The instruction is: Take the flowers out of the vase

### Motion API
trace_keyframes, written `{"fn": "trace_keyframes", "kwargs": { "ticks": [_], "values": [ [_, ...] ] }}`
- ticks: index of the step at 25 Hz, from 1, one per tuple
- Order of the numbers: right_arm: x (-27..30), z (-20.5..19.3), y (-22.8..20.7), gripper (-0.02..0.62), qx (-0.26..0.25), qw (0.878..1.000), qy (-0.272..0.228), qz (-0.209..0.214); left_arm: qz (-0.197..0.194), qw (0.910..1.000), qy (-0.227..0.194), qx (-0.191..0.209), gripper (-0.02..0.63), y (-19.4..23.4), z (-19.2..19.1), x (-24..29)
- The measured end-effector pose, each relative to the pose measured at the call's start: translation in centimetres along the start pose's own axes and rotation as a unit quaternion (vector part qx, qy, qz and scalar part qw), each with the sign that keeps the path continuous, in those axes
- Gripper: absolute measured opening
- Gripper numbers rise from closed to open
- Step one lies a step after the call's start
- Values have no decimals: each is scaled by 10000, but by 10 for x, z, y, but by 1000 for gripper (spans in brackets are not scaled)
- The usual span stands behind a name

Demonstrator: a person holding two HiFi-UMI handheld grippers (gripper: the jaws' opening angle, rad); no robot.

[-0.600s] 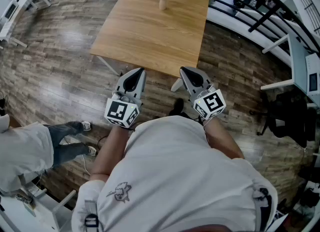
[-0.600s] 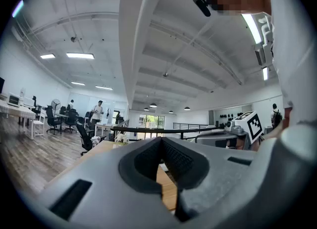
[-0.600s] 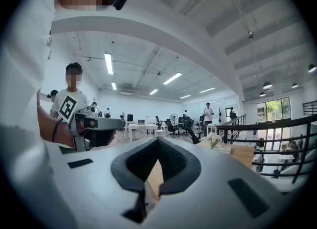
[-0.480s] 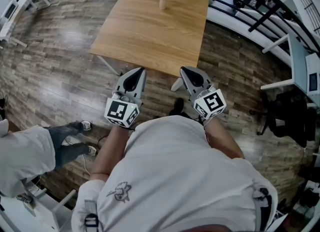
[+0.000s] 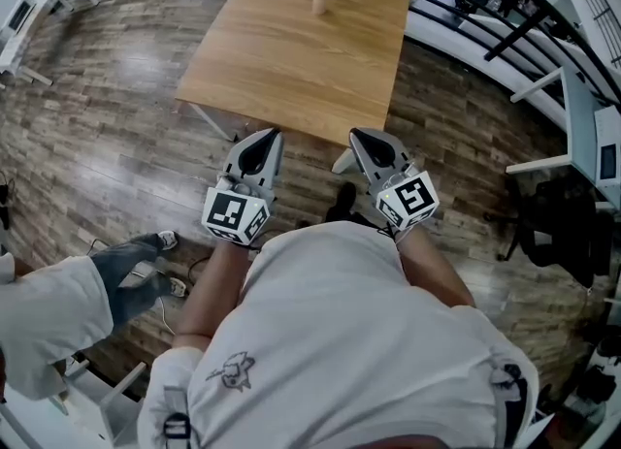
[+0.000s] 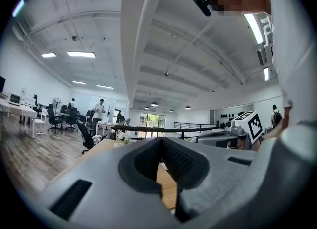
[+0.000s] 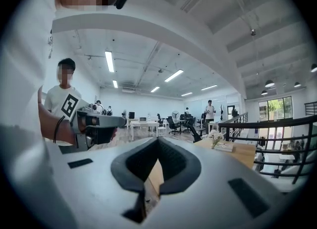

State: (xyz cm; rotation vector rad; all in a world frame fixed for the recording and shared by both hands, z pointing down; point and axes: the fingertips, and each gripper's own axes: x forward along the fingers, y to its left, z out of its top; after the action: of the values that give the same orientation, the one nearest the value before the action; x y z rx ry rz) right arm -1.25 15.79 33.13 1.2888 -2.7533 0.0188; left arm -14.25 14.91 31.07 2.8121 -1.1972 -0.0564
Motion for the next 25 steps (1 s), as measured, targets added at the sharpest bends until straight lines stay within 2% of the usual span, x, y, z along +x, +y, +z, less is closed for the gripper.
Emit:
{"fn": "trace_keyframes", "kwargs": {
  "ticks": [5, 7, 10, 17, 25],
  "values": [
    [4, -3, -14, 10, 49, 10000, 30, -34, 81, 10000, 29, -32, 5, 1, -3, 13],
    [5, -5, -22, 131, 65, 9999, 16, -85, 104, 9999, 45, -42, 5, 1, -4, 18],
    [9, -6, -36, 199, 55, 9999, 7, -131, 174, 9998, 75, -53, 5, 4, -6, 29],
    [22, -15, -76, 206, 183, 9998, 57, 14, 335, 9992, 181, -107, 5, 12, -11, 69],
    [40, -13, -142, 206, 193, 9997, -36, 164, 422, 9987, 257, -109, 5, 18, -18, 134]
  ]
}}
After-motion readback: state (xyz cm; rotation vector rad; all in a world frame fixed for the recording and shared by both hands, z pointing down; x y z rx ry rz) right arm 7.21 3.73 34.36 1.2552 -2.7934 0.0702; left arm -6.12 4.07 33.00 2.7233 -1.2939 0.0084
